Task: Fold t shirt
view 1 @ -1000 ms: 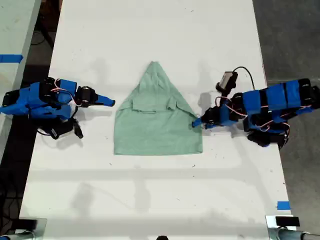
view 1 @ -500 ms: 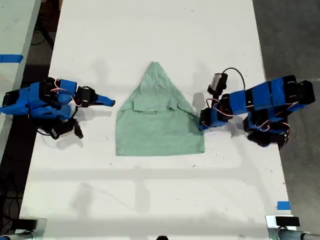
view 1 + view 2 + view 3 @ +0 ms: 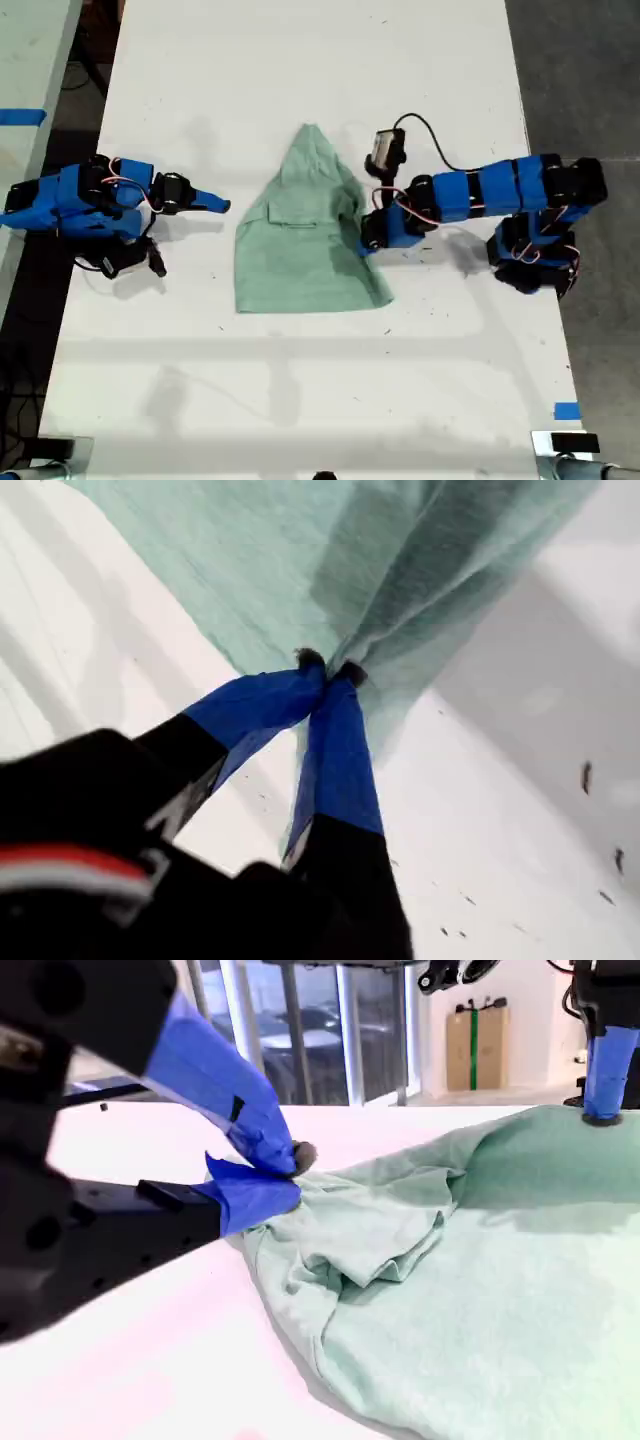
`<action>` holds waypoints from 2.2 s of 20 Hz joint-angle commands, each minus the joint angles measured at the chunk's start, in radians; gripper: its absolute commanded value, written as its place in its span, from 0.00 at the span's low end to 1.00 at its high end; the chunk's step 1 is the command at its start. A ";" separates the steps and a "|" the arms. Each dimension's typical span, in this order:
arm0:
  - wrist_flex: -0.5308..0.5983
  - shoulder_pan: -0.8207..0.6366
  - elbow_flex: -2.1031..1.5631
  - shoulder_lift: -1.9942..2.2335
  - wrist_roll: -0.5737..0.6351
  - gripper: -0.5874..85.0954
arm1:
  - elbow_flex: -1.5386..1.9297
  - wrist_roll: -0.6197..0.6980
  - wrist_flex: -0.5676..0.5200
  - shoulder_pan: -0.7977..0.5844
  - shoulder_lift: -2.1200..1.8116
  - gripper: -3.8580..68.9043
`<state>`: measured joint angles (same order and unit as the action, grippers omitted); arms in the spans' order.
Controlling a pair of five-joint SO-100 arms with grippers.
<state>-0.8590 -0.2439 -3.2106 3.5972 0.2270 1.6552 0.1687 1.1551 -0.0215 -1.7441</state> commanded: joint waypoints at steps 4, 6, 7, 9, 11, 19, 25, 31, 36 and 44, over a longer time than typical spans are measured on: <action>-0.003 0.014 0.002 0.008 0.005 0.00 | -0.403 0.097 -0.080 0.003 0.288 0.04; -0.003 0.015 0.002 0.008 0.006 0.00 | -0.468 0.091 -0.114 -0.025 0.376 0.04; -0.003 0.017 0.002 0.008 0.006 0.00 | -0.492 0.091 -0.130 -0.032 0.410 0.10; -0.003 0.017 0.002 0.008 0.008 0.00 | -0.532 0.097 -0.106 -0.034 0.437 0.26; -0.003 0.018 0.002 0.008 0.008 0.00 | -0.523 0.080 0.000 -0.038 0.377 0.27; -0.002 0.018 0.002 0.008 0.009 0.00 | 0.598 -0.014 -0.049 -0.060 -0.623 0.04; -0.002 0.017 0.000 0.008 0.003 0.00 | 1.413 -0.166 0.114 -0.049 -1.759 0.04; 0.000 0.012 -0.002 0.008 -0.002 0.00 | 1.453 -0.166 0.066 -0.054 -1.758 0.04; 0.000 0.012 -0.002 0.008 -0.002 0.00 | 1.456 -0.055 0.035 0.038 -1.758 0.04; 0.000 0.014 -0.002 0.008 -0.002 0.00 | 1.456 -0.103 0.060 0.000 -1.758 0.04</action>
<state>-0.8590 -0.2424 -3.2106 3.5972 0.2270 3.0557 0.0844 1.2257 -0.0046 -3.4867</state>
